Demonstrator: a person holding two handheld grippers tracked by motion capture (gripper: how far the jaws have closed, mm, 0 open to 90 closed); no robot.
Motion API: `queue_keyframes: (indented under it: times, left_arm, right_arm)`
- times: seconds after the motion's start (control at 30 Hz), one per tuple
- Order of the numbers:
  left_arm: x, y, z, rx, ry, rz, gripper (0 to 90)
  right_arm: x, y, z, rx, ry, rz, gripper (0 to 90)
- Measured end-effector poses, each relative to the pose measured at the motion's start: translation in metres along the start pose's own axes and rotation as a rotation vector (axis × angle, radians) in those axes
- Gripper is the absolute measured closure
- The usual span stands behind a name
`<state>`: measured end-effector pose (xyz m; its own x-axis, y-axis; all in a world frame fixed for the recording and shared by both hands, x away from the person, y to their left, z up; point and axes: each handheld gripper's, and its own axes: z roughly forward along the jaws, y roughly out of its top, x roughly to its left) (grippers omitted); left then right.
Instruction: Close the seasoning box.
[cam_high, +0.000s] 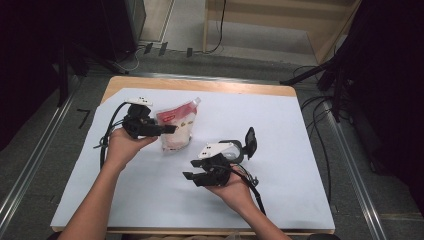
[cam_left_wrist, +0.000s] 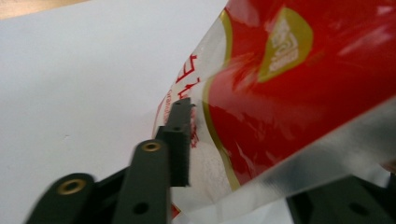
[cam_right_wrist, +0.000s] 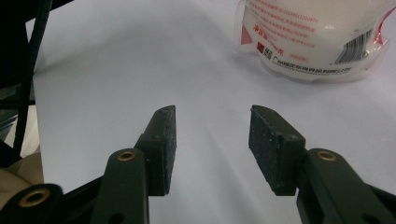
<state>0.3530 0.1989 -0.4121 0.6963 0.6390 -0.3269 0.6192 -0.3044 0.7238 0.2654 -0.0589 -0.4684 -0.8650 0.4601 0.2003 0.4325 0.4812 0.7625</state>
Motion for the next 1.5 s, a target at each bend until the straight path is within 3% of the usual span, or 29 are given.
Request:
queue_keyframes:
  times: [0.03, 0.13, 0.23, 0.3, 0.47, 0.63, 1.13, 1.23, 1.33, 1.5]
  left_arm:
    - [0.001, 0.000, -0.001, 0.005, -0.002, -0.015, 70.5]
    - [-0.001, 0.000, 0.000, 0.016, 0.002, -0.001, 83.9]
    - [-0.002, 0.000, 0.000, 0.028, 0.013, 0.005, 88.1]
    - [-0.002, 0.001, 0.001, 0.028, 0.001, -0.019, 89.6]
    - [-0.003, 0.003, 0.000, 0.026, -0.007, -0.037, 90.0]
    - [-0.008, 0.010, -0.007, 0.038, -0.025, -0.025, 90.0]
    - [-0.047, 0.027, -0.038, 0.026, -0.090, 0.042, 90.0]
    - [-0.052, 0.028, -0.042, 0.035, -0.099, 0.023, 90.0]
    - [-0.056, 0.027, -0.048, 0.040, -0.121, 0.017, 90.0]
    - [-0.063, 0.025, -0.057, 0.052, -0.143, 0.008, 90.0]
  right_arm:
    - [0.000, 0.000, 0.000, 0.003, -0.001, -0.001, 52.0]
    - [-0.001, -0.002, 0.001, 0.000, -0.002, -0.002, 52.0]
    - [-0.003, -0.002, 0.000, -0.001, -0.005, 0.005, 52.1]
    - [-0.003, -0.003, -0.001, -0.007, -0.009, 0.008, 52.4]
    - [-0.006, -0.003, -0.002, -0.016, -0.016, 0.012, 52.9]
    - [-0.007, -0.004, -0.003, -0.020, -0.023, 0.016, 53.0]
    - [-0.009, -0.006, -0.002, -0.024, -0.037, 0.030, 56.2]
    - [-0.008, -0.006, 0.001, -0.018, -0.049, 0.033, 56.7]
    - [-0.009, -0.007, 0.004, -0.014, -0.054, 0.036, 62.6]
    - [-0.012, -0.009, 0.010, -0.004, -0.056, 0.055, 61.8]
